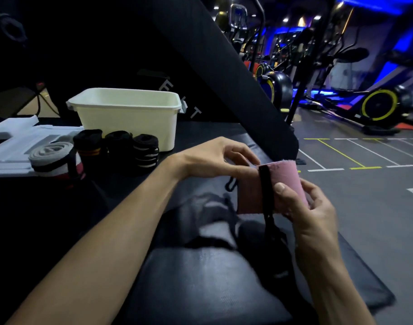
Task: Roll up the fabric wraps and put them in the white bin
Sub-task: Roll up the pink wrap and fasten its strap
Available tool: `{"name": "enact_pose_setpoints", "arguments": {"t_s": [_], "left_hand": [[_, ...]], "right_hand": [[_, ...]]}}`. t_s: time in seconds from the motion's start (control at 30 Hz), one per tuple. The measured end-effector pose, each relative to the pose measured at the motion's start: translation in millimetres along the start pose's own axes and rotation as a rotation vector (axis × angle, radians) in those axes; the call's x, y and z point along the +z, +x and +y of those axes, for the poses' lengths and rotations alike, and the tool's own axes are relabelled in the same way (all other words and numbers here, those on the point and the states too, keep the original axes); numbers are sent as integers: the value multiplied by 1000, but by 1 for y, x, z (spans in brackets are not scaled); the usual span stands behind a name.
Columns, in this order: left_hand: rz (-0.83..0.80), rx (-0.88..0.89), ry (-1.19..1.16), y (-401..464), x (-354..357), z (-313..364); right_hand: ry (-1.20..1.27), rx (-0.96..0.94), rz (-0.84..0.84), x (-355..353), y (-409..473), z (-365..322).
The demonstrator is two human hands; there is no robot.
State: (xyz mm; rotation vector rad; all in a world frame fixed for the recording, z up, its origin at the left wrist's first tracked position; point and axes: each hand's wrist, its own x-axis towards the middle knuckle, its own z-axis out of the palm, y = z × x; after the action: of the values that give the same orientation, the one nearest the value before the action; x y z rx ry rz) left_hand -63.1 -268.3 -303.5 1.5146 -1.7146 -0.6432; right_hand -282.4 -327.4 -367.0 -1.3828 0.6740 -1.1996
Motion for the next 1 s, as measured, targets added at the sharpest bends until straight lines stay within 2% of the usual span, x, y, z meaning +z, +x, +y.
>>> {"name": "enact_pose_setpoints", "arguments": {"t_s": [0.17, 0.3, 0.43, 0.6, 0.7, 0.87, 0.93, 1.0], "left_hand": [[60, 106, 17, 2, 17, 23], [39, 107, -27, 0, 21, 23], [81, 129, -19, 3, 29, 25], [113, 171, -133, 7, 42, 26], [109, 188, -224, 10, 50, 24], [81, 186, -215, 13, 43, 13], [96, 179, -180, 12, 42, 12], [131, 166, -110, 12, 41, 13]], "right_hand": [[188, 127, -54, -7, 0, -1], [263, 168, -103, -13, 0, -3], [417, 251, -238, -18, -3, -10], [548, 364, -371, -26, -1, -15], [508, 389, -405, -28, 1, -16], [460, 327, -345, -31, 3, -9], [443, 338, -333, -31, 5, -10], [342, 263, -264, -32, 6, -11]]}}
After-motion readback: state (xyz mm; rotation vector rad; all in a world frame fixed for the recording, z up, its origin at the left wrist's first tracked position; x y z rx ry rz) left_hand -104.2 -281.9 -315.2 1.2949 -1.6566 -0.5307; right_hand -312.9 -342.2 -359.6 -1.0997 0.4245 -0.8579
